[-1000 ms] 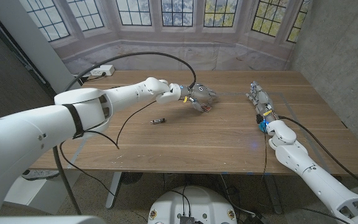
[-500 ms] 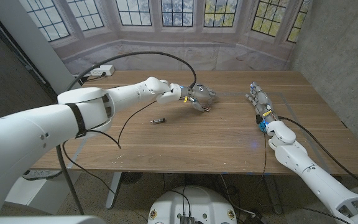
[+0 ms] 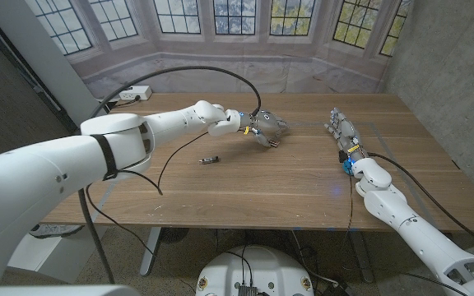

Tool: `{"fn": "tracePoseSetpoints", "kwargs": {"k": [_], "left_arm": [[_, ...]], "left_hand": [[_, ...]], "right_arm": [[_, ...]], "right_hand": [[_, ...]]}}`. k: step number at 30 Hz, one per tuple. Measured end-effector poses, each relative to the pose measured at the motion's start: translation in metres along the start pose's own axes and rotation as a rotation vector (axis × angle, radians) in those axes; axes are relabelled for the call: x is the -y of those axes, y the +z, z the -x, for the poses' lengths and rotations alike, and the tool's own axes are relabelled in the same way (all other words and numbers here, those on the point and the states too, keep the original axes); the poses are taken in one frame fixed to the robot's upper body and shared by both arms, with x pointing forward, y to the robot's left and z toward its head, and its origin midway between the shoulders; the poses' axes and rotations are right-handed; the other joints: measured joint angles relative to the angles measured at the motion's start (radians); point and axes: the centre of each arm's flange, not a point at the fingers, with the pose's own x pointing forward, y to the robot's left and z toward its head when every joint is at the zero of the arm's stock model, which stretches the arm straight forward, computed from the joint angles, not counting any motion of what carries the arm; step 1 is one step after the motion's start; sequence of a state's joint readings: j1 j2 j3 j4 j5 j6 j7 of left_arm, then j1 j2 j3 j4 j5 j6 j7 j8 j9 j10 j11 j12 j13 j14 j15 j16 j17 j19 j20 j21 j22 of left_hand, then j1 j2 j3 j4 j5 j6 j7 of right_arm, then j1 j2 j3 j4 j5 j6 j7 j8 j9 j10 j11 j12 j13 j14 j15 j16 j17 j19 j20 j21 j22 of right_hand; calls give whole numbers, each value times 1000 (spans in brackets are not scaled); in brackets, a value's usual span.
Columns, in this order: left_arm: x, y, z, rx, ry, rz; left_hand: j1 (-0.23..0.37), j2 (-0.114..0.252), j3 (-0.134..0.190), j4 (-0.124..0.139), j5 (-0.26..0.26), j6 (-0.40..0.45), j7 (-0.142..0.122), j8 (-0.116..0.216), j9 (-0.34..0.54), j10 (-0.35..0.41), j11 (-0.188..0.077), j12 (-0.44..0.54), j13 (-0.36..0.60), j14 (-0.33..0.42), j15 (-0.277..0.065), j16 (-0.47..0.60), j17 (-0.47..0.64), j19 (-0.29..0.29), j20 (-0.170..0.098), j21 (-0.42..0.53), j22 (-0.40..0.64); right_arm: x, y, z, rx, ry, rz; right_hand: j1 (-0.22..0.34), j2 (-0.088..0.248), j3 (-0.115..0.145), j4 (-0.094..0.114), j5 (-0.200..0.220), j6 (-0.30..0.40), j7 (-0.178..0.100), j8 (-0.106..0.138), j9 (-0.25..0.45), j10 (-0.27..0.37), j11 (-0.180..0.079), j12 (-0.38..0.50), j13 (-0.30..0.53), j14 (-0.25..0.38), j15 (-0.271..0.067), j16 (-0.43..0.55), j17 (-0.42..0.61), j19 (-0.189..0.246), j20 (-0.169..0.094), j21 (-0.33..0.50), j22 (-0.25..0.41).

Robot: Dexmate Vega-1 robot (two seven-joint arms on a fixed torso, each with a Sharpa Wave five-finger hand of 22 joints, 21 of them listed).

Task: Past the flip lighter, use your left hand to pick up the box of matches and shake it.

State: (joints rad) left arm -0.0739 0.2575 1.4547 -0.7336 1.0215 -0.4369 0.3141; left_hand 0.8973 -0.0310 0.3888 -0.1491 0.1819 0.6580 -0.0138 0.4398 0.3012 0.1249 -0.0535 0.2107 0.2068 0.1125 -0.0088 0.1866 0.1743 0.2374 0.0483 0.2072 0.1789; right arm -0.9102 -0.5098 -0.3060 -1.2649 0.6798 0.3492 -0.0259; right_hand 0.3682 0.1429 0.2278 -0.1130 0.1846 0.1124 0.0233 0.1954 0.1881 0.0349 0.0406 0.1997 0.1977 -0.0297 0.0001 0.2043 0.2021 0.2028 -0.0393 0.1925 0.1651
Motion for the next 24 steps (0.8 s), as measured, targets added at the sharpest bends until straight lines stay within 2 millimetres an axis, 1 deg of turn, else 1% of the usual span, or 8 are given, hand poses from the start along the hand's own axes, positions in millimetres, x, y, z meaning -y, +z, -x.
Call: {"fn": "tracePoseSetpoints", "kwargs": {"k": [4,6,7,13,16,19,22,24], "left_arm": [[0,0,0,-1,-1,4],[-1,0,0,-2,-5,4],[-1,0,-1,-2,-4,4],[-3,0,-1,-3,-13,3],[-3,0,-1,-4,-21,2],[-5,-1,-1,-4,-23,2],[-7,-1,0,-6,-27,2],[-7,-2,0,-7,-31,3]], "left_hand": [[0,0,-3,3,0,-16,2,-8,0,0,0,0,0,0,0,0,0,0,0,0,0],[0,0,-5,5,0,-24,9,-12,-4,0,0,0,0,0,0,0,0,0,0,0,0],[0,0,-5,5,0,-28,5,-15,-4,0,0,0,0,0,0,0,0,0,0,0,0],[-5,5,-9,9,0,-62,21,-34,-9,-11,11,-4,0,-7,7,0,0,0,0,-4,0],[-5,5,-9,9,0,-73,21,-41,-9,-15,14,-4,0,-11,11,-6,0,-1,1,-4,0],[-5,5,-9,9,0,-80,21,-41,-13,-22,11,-4,0,-13,13,-6,0,-5,5,-4,0],[-10,10,-9,9,0,-81,19,-49,-14,-29,18,-8,0,-20,13,-6,0,-5,5,-4,0],[-10,10,-13,13,0,-86,24,-50,-14,-29,18,-8,0,-22,14,-5,0,-5,5,-4,0]], "right_arm": [[0,0,0,-1,1,1],[1,0,0,-1,1,1],[1,0,0,-1,1,2],[1,1,1,0,2,3],[2,1,2,-1,3,2],[2,1,2,0,3,1],[2,1,3,0,4,1],[2,1,4,0,3,1]], "right_hand": [[0,0,0,0,0,0,0,0,0,0,0,0,0,0,0,0,0,0,0,0,0],[0,0,0,0,0,0,0,0,0,0,0,0,0,0,0,0,0,0,0,0,0],[0,0,0,0,0,0,0,0,0,0,0,0,0,0,0,0,0,0,0,0,0],[0,0,0,0,0,0,0,0,0,0,0,0,0,0,0,0,0,0,0,0,0],[0,0,0,0,0,0,0,0,0,0,0,0,0,0,0,0,0,0,0,0,0],[0,0,0,0,0,0,0,0,0,0,0,0,0,0,0,0,0,0,0,0,0],[0,0,0,0,0,0,0,0,0,0,0,0,0,0,0,0,0,0,0,0,0],[0,0,0,0,0,0,0,0,0,0,0,0,0,0,0,0,0,0,0,0,0]]}}
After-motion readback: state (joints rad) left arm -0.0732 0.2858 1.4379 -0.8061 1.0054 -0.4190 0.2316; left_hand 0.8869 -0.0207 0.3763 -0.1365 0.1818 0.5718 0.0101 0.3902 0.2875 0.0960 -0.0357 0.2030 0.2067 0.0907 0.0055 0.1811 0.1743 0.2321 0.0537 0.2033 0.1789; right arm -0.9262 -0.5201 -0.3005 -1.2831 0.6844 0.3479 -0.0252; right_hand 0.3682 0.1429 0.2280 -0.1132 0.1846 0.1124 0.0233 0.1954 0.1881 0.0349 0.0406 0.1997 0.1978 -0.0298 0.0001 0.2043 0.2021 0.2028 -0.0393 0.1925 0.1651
